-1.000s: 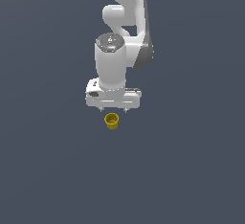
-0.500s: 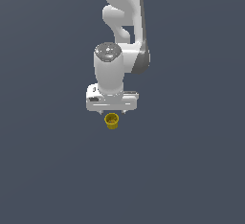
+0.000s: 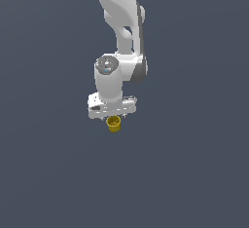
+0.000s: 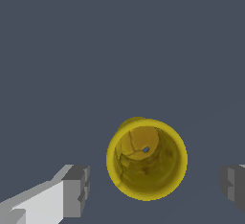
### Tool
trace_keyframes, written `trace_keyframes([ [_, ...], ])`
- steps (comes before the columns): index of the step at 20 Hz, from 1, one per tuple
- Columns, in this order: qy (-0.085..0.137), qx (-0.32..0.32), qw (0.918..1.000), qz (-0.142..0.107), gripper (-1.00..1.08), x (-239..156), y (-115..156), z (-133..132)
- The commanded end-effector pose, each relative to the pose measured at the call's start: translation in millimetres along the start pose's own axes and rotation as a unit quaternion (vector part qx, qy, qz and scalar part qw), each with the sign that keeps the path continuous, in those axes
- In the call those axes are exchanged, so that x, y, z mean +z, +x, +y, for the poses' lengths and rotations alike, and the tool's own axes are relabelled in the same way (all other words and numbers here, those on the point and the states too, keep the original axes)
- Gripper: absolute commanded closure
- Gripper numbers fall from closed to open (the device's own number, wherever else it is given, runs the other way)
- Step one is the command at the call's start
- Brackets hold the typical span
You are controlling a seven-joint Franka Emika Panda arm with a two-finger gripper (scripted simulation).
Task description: Pick up the object and move it to a goal position.
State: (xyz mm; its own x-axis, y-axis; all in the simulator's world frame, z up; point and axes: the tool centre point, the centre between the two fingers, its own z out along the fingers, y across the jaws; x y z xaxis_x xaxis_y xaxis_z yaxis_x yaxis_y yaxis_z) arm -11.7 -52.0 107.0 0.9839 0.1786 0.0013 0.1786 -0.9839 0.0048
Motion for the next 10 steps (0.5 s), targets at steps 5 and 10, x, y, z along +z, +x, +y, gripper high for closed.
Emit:
trace_keyframes([
  [5, 0.002, -0.018, 0.9998, -0.001, -0.92, 10.2, -3.6, 1.1],
  [10, 0.002, -0.016, 0.9999, -0.001, -0.92, 13.2, -3.7, 1.3],
])
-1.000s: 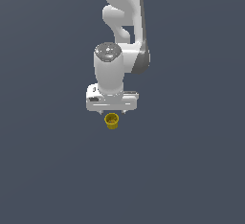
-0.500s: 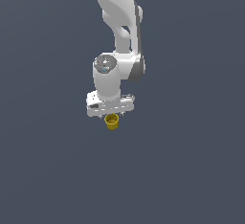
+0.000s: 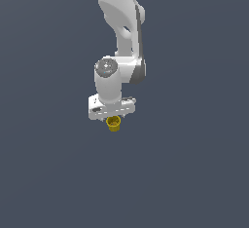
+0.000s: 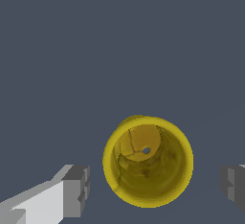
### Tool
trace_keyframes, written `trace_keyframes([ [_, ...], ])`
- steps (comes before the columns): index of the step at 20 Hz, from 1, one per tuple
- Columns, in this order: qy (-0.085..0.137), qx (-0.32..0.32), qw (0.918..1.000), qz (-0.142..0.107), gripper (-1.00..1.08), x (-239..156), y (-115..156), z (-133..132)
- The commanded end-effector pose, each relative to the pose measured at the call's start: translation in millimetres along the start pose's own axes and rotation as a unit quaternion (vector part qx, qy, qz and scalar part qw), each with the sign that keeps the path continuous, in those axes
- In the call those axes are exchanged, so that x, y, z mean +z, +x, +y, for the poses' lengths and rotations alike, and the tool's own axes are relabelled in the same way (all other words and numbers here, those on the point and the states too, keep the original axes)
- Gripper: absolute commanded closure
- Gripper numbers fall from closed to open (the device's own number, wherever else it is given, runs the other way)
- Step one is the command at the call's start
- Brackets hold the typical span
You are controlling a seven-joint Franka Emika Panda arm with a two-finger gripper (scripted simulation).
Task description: Pick up the object and move it to a goal position.
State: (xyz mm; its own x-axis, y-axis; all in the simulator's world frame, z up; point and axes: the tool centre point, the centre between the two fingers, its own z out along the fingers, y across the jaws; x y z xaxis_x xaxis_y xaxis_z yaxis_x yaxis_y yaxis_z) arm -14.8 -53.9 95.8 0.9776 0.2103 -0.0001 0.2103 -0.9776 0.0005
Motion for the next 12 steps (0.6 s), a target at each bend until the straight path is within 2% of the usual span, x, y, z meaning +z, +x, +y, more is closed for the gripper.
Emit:
trace_keyframes([
  [1, 0.000, 0.000, 1.0000, 0.000, -0.92, 4.7, -0.3, -0.3],
  [12, 0.000, -0.002, 1.0000, 0.000, -0.92, 48.5, -0.9, -0.2],
])
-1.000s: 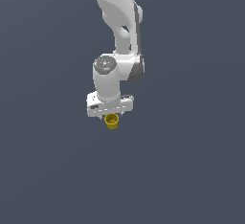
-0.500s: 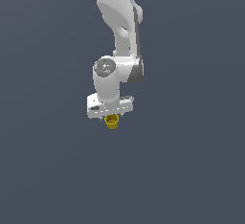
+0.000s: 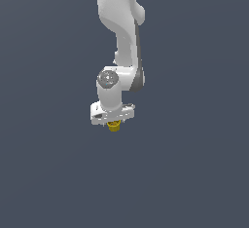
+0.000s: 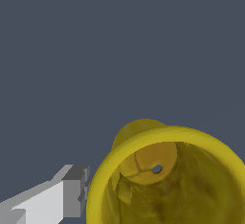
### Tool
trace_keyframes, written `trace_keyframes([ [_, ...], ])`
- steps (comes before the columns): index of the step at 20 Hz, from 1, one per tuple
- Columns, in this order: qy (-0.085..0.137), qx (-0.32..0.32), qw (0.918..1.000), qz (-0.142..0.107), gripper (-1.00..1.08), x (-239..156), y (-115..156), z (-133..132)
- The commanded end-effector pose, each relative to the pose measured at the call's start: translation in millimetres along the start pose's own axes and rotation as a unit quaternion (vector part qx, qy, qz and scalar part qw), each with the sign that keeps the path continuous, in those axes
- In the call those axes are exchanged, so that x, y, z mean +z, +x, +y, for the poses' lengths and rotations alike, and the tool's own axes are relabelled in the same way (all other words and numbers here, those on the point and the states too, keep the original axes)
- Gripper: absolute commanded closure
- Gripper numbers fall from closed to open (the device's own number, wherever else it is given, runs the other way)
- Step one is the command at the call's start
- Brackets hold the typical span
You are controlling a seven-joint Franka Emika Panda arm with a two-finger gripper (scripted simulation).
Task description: Pick up the object and move it to a goal position.
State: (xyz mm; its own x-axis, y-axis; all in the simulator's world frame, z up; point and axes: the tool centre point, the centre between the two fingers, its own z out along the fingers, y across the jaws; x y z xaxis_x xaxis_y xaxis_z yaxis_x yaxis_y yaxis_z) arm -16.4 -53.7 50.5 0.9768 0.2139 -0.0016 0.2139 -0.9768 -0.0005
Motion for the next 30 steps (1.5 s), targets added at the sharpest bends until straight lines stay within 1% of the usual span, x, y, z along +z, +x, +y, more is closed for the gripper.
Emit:
trace_keyframes([
  [1, 0.000, 0.000, 1.0000, 0.001, -0.92, 3.9, 1.0, 0.4],
  [2, 0.000, 0.000, 1.0000, 0.001, -0.92, 4.1, 1.1, 0.5],
  [3, 0.000, 0.000, 1.0000, 0.001, 1.08, 4.1, 1.1, 0.5],
  [14, 0.000, 0.000, 1.0000, 0.001, 1.08, 3.0, 1.1, 0.9],
  [19, 0.000, 0.000, 1.0000, 0.001, 1.08, -5.3, -2.6, 4.8],
  [25, 0.000, 0.000, 1.0000, 0.001, 1.08, -31.4, -14.0, 17.1],
  [30, 0.000, 0.000, 1.0000, 0.001, 1.08, -67.8, -29.6, 34.3],
])
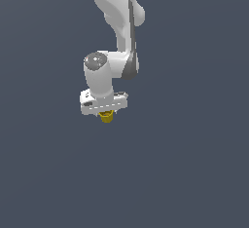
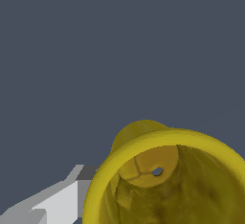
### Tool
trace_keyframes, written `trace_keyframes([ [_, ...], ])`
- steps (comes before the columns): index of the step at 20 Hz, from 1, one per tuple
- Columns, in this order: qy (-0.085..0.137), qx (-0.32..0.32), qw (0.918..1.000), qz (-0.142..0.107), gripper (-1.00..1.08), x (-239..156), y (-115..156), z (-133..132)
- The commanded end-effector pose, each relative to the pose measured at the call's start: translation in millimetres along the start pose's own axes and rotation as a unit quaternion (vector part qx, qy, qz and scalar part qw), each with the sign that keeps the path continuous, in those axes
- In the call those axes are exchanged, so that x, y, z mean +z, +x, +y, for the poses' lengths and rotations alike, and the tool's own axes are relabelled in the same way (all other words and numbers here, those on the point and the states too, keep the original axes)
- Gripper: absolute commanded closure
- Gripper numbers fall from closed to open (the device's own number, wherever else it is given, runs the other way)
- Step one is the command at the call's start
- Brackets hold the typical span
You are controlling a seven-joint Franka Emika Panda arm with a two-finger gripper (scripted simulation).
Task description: Pick up the object and move it to a goal position.
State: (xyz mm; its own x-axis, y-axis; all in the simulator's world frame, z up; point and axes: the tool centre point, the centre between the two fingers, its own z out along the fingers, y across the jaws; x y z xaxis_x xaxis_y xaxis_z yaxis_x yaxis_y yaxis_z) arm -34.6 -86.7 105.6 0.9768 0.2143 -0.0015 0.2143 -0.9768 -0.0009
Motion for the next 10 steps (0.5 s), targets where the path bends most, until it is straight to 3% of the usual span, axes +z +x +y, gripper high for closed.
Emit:
trace_keyframes([
  [1, 0.000, 0.000, 1.0000, 0.001, 1.08, -21.7, -8.5, 10.2],
  [10, 0.000, 0.000, 1.0000, 0.001, 1.08, -115.9, -47.5, 54.4],
])
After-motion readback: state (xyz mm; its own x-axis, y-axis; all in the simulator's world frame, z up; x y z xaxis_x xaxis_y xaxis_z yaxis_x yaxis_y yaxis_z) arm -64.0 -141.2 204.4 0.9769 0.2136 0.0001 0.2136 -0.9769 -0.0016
